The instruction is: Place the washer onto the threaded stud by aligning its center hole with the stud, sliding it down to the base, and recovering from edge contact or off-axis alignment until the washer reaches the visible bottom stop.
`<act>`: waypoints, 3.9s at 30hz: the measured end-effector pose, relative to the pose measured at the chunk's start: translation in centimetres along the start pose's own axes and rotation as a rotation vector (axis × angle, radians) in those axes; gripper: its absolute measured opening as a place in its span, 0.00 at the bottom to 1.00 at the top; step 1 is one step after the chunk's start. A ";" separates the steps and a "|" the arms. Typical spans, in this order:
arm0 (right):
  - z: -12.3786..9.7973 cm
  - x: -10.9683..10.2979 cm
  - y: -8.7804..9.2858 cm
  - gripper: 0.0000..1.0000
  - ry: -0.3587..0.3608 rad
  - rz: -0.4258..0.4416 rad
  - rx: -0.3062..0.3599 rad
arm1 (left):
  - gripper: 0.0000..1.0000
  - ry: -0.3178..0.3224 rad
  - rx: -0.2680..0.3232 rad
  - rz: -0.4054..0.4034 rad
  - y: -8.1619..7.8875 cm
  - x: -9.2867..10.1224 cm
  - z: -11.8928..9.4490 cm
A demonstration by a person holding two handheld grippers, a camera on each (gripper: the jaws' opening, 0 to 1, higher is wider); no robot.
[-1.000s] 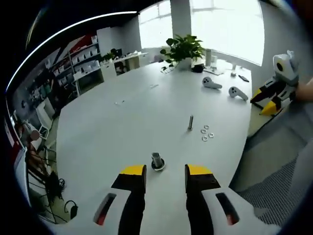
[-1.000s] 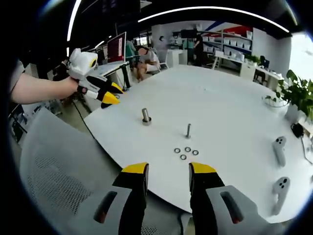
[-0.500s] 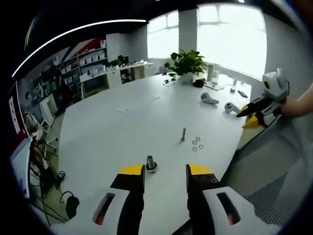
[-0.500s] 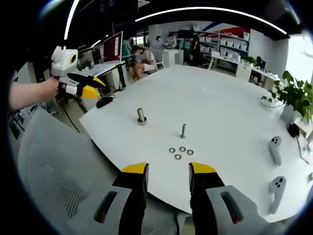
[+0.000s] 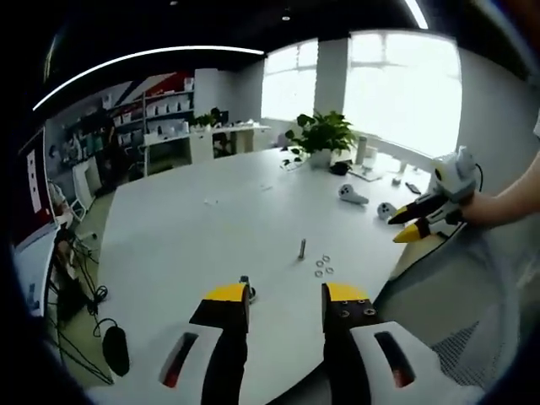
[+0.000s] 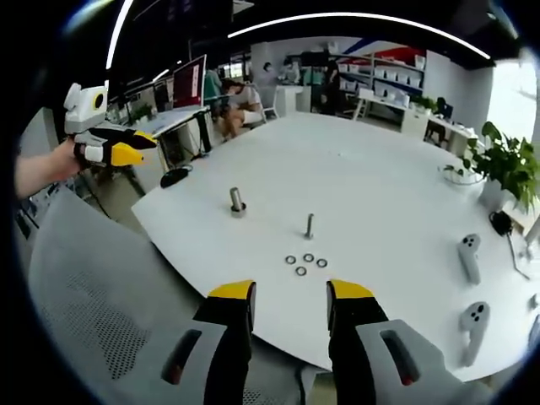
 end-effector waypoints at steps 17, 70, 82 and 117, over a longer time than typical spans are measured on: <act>-0.3 0.2 -0.1 0.36 0.028 0.001 0.008 | 0.30 -0.045 0.026 0.069 0.8 1.2 -1.0; -0.4 0.9 0.1 0.34 0.090 0.032 -0.001 | 0.32 0.028 0.040 0.059 0.9 1.7 -0.7; -0.5 1.0 -0.2 0.34 0.073 0.058 0.013 | 0.33 -0.007 0.012 0.072 1.1 1.2 -0.5; 5.1 1.3 -1.7 0.33 -0.052 -0.052 -0.201 | 0.32 -0.066 0.020 0.036 1.2 0.2 -1.0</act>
Point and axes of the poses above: the point that each gripper's makers call its tool centre point, and the gripper's own axes: z roughly forward along the fingers, x roughly to its right, y roughly out of its underside, the point moved 7 cm from there along -z, roughly backward along the fingers, and after that the axes turned 11 degrees about z, right-handed, at the moved point
